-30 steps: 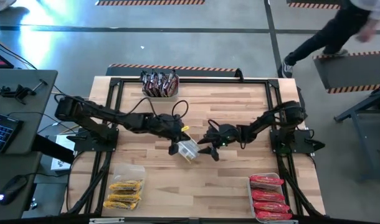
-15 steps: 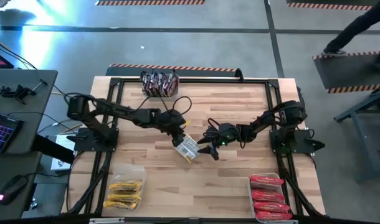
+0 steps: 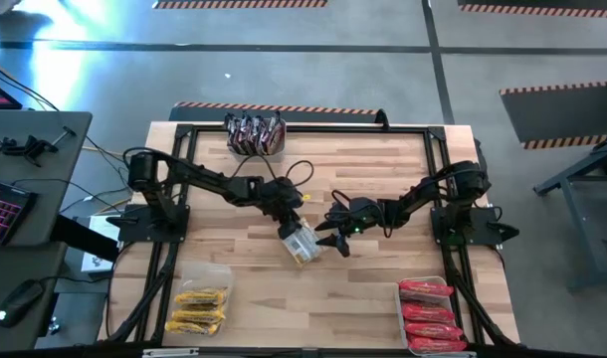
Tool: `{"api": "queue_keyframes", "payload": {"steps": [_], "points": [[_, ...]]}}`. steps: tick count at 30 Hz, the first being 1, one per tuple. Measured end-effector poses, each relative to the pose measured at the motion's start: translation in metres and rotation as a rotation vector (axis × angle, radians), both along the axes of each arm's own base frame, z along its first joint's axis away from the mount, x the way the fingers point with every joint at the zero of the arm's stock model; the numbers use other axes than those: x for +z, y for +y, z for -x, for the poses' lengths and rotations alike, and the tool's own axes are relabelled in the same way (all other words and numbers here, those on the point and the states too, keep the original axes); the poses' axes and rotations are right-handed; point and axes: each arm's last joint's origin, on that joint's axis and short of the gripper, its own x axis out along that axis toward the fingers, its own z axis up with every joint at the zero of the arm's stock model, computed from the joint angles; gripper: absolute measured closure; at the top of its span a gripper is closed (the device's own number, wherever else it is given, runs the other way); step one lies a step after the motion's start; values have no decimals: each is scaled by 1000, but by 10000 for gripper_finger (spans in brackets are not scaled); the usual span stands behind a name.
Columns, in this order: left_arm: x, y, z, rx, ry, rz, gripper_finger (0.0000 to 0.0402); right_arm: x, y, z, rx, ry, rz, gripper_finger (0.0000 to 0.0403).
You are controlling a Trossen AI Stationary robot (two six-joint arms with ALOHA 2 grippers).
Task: Sort Maruchan noodles
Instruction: Put the yellow noodle pack into the transparent bin
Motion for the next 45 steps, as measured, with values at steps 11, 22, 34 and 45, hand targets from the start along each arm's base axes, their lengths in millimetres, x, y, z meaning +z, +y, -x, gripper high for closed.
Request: {"api": "queue_keyframes", "payload": {"steps": [11, 22, 34, 45], "points": [[7, -7, 0, -111, -41, -101, 391, 13, 8, 5, 105, 22, 20, 171], [39, -29, 4, -181, -154, -231, 401, 23, 25, 18, -74, 185, -14, 148], [61, -44, 9, -204, -227, -283, 401, 0, 25, 3, -35, 59, -71, 139], [56, -40, 13, -50, -129, -218, 392, -19, 26, -2, -52, 40, -106, 139]]}}
